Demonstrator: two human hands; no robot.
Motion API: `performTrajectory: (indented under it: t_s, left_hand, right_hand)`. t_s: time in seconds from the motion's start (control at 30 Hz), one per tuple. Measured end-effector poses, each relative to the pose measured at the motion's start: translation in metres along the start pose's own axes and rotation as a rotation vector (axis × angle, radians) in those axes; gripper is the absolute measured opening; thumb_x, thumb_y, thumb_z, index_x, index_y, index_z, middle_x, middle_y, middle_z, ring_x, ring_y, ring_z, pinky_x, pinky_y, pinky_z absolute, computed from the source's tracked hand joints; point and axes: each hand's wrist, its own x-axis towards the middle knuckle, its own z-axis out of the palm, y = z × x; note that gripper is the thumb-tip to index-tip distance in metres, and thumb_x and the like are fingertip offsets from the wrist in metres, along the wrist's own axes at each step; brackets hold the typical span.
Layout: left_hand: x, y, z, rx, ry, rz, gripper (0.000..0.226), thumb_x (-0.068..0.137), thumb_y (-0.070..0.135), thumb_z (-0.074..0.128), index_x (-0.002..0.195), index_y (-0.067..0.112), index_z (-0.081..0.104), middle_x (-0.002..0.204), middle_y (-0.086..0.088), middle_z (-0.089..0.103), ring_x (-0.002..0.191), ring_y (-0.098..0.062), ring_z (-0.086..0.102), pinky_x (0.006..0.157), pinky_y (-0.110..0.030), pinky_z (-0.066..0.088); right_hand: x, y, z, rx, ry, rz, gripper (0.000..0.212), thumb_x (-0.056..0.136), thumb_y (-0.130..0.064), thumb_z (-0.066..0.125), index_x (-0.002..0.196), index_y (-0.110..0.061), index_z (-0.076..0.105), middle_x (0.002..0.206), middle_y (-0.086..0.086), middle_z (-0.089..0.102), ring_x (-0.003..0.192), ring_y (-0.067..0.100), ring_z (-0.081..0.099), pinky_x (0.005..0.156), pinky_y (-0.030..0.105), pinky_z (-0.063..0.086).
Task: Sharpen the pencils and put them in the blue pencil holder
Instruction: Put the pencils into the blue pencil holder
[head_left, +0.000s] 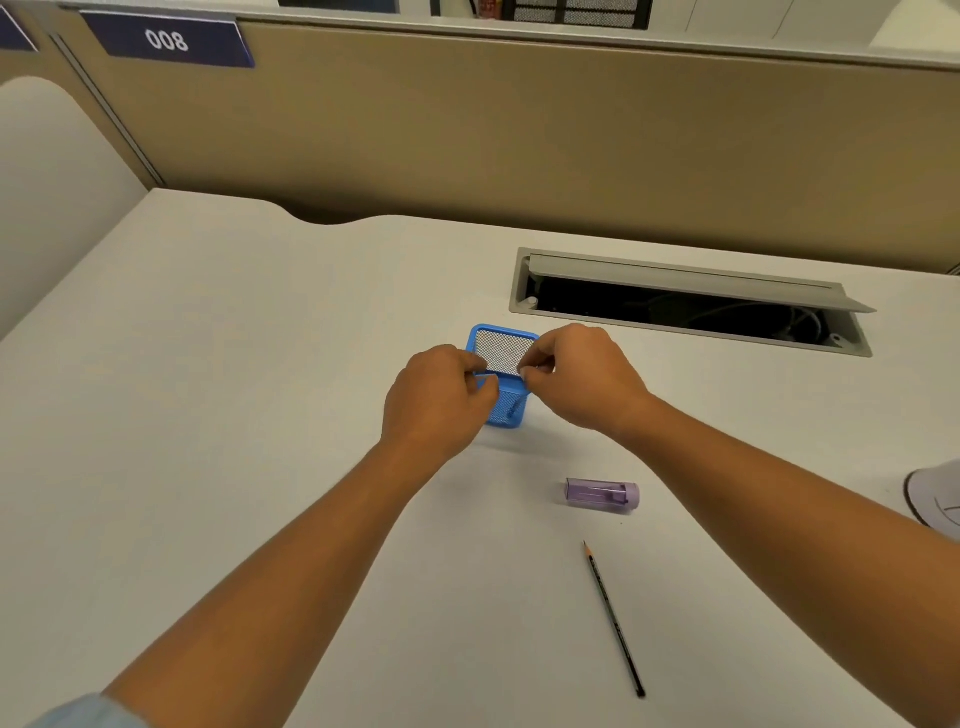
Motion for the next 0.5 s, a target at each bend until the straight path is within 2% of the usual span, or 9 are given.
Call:
performTrajectory:
  t_s: [0.13,0.23,0.33,0.4,0.5]
  left_hand:
    - [-0.02,-0.01,-0.007,-0.099,0.105,0.0,0.018,0.085,0.024,0.066,0.102,0.023,0.074,0.077,0.013,0.062,0.064,-0.006,0.055,0.059,-0.016,0.042]
    - [-0.054,-0.027,0.0,-0.101,0.098,-0.049,0.013,0.083,0.026,0.066,0.093,0.03,0.071,0.075,0.014,0.061,0.062,-0.004,0.056,0.057,-0.02,0.042]
    - [-0.098,-0.042,0.02,-0.098,0.026,-0.043,0.015,0.085,0.019,0.066,0.098,0.024,0.071,0.085,0.011,0.063,0.077,-0.014,0.062,0.067,-0.028,0.048]
    - [-0.121,-0.051,0.035,-0.046,-0.022,0.026,0.022,0.087,0.008,0.063,0.107,0.014,0.072,0.101,-0.001,0.067,0.093,-0.022,0.063,0.079,-0.036,0.052]
    - [-0.151,-0.057,0.052,0.03,-0.058,0.073,0.036,0.086,-0.001,0.059,0.121,0.006,0.067,0.125,-0.01,0.065,0.118,-0.031,0.058,0.099,-0.043,0.046]
  right_hand:
    - [-0.018,0.012,-0.013,0.134,0.081,0.079,0.013,0.09,-0.02,0.065,0.093,-0.02,0.077,0.09,-0.001,0.074,0.074,0.009,0.06,0.065,0.025,0.047]
    - [-0.048,0.026,-0.018,0.217,0.129,0.147,0.01,0.09,-0.019,0.066,0.089,-0.021,0.076,0.08,-0.009,0.068,0.07,0.001,0.059,0.062,0.016,0.046]
    - [-0.089,0.039,-0.008,0.272,0.11,0.212,0.011,0.086,-0.019,0.067,0.08,-0.025,0.074,0.075,-0.012,0.07,0.067,0.0,0.063,0.055,0.013,0.041]
    - [-0.114,0.046,0.004,0.261,0.08,0.254,0.013,0.084,-0.017,0.066,0.076,-0.026,0.073,0.073,-0.011,0.071,0.066,0.004,0.064,0.055,0.015,0.042]
    - [-0.149,0.054,0.024,0.21,0.045,0.327,0.011,0.082,-0.018,0.064,0.076,-0.024,0.071,0.072,-0.007,0.071,0.068,0.014,0.066,0.058,0.023,0.049]
